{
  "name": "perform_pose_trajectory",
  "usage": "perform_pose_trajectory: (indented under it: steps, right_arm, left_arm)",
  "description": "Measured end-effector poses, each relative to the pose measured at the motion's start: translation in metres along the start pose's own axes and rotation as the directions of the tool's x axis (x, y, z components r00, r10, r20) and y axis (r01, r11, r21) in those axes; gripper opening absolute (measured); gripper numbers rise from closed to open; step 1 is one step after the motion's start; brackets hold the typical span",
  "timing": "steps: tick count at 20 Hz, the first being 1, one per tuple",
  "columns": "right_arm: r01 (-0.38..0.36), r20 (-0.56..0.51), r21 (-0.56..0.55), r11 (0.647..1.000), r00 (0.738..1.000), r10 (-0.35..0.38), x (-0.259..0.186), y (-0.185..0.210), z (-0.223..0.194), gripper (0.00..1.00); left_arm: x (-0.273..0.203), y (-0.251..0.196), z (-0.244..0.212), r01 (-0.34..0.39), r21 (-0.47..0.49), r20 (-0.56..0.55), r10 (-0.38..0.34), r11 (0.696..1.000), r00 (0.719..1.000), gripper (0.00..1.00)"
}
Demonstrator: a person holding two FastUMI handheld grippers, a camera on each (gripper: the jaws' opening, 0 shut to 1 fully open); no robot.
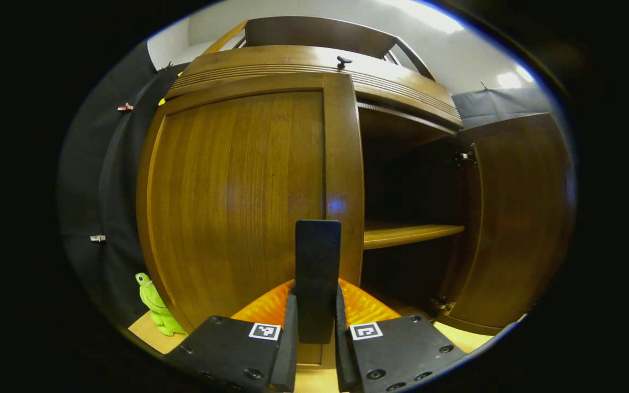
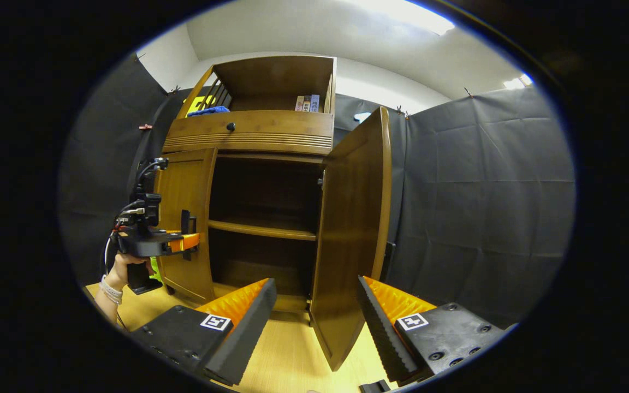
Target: Open the right door of the double-door shoe cabinet with the right hand, and open the left door with the left hand.
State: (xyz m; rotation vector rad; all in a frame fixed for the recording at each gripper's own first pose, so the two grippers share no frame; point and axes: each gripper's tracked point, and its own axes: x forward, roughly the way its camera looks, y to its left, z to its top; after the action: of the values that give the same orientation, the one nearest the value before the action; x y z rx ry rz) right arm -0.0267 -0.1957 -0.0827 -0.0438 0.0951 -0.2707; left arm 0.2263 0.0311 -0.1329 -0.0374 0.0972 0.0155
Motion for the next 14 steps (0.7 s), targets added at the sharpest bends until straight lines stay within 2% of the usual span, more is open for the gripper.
perform_pose_trajectory:
  steps: [7, 14]
  right_arm:
    - [-0.035, -0.005, 0.007, 0.999, 0.999, 0.035, -0.003, 0.022, 0.008, 0.95]
    - [-0.083, 0.043, -0.015, 0.996, 0.996, 0.083, -0.006, 0.056, 0.022, 0.96]
  left_arm:
    - [-0.062, 0.017, -0.001, 0.047, 0.008, -0.011, -0.047, 0.999, 0.999, 0.31]
    - [-0.116, 0.046, 0.0, 0.039, 0.017, -0.028, -0.039, 0.999, 0.999, 0.3]
